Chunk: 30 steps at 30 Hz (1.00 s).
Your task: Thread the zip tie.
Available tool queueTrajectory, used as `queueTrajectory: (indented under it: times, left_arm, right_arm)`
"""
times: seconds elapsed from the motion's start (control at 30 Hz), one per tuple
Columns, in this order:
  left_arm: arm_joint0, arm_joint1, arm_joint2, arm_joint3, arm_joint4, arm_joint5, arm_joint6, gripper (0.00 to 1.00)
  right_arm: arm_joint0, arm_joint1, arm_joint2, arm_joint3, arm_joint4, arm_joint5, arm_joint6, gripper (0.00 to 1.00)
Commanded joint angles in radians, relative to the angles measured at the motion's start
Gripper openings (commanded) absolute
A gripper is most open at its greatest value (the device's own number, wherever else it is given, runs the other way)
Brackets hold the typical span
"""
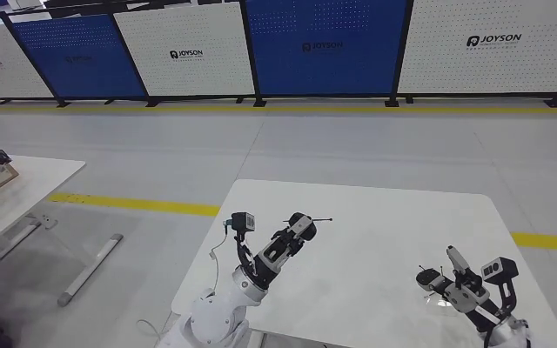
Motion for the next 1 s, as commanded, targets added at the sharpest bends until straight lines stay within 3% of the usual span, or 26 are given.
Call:
queueTrajectory:
  times: [0.0, 0.13, 0.27, 0.53, 0.8, 0.97]
  left_arm:
    - [0.0, 0.0, 0.0, 0.0, -0.001, 0.0, 0.0, 0.0]
    - [-0.028, -0.003, 0.03, 0.052, 0.024, 0.056, -0.006, 0.0]
    - [-0.08, -0.012, 0.09, 0.15, 0.107, 0.108, 0.014, 0.0]
    - [-0.161, -0.033, 0.188, 0.313, 0.19, 0.148, 0.085, 0.0]
    - [-0.168, -0.036, 0.198, 0.326, 0.186, 0.149, 0.086, 0.0]
    - [-0.165, -0.033, 0.206, 0.343, 0.252, 0.135, 0.062, 0.0]
  right_arm:
    - [0.0, 0.0, 0.0, 0.0, 0.0, 0.0, 0.0, 1.0]
    - [0.0, 0.0, 0.0, 0.0, 0.0, 0.0, 0.0, 1.0]
    - [0.0, 0.0, 0.0, 0.0, 0.0, 0.0, 0.0, 1.0]
    - [0.0, 0.0, 0.0, 0.0, 0.0, 0.0, 0.0, 1.0]
    - [0.0, 0.0, 0.0, 0.0, 0.0, 0.0, 0.0, 1.0]
    - [0.0, 0.0, 0.0, 0.0, 0.0, 0.0, 0.0, 1.0]
